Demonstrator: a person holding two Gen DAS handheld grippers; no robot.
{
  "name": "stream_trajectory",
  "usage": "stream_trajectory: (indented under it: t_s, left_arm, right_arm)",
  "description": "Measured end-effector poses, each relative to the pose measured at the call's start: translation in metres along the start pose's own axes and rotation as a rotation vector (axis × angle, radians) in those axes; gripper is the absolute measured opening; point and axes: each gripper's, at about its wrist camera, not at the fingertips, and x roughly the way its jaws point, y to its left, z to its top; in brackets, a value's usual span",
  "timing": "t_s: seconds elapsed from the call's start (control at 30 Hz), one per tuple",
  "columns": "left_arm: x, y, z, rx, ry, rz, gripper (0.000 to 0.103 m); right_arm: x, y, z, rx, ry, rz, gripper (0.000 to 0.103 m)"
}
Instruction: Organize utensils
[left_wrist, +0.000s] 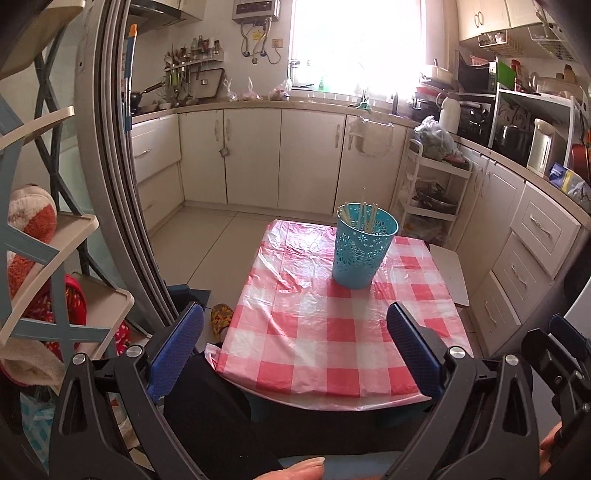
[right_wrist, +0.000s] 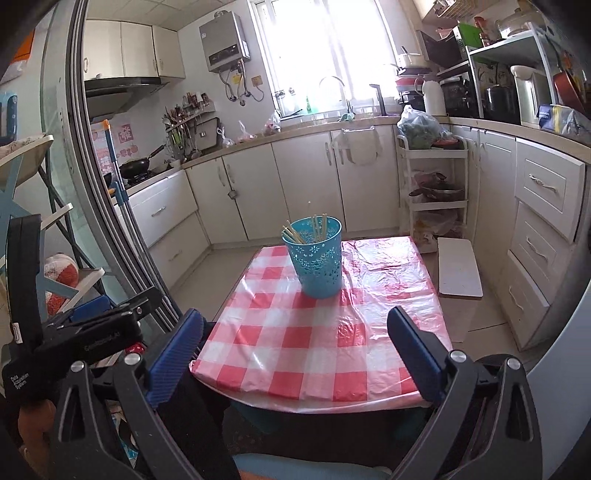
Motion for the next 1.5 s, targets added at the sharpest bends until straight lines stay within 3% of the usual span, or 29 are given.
stream_trajectory:
  t_s: [0.2,0.37,1.1,1.5]
  left_arm:
    - [-0.024,-0.010,-0.021,0.038,-0.024,0.004,0.095]
    - [-0.035,-0.011,-0.028,0.049,-0.038,0.008,0.095]
    - [-0.065,-0.006,-0.030,0.036,-0.106,0.006,0.095]
    - [-0.066,-0.007,-0.029,0.039,-0.105,0.010,0.095]
  right_arm:
    - [-0.016,0.007,-0.021,-0.016,0.008,0.002,0.096]
    - [-0.033,0.006,-0.021,0.004,-0.049,-0.019,0.096]
    - [-0.048,0.021,-0.024,-0.052,-0.093,-0.021,0.096]
    - [-0.049,0.020,-0.025,-0.046,-0.087,-0.022,0.096]
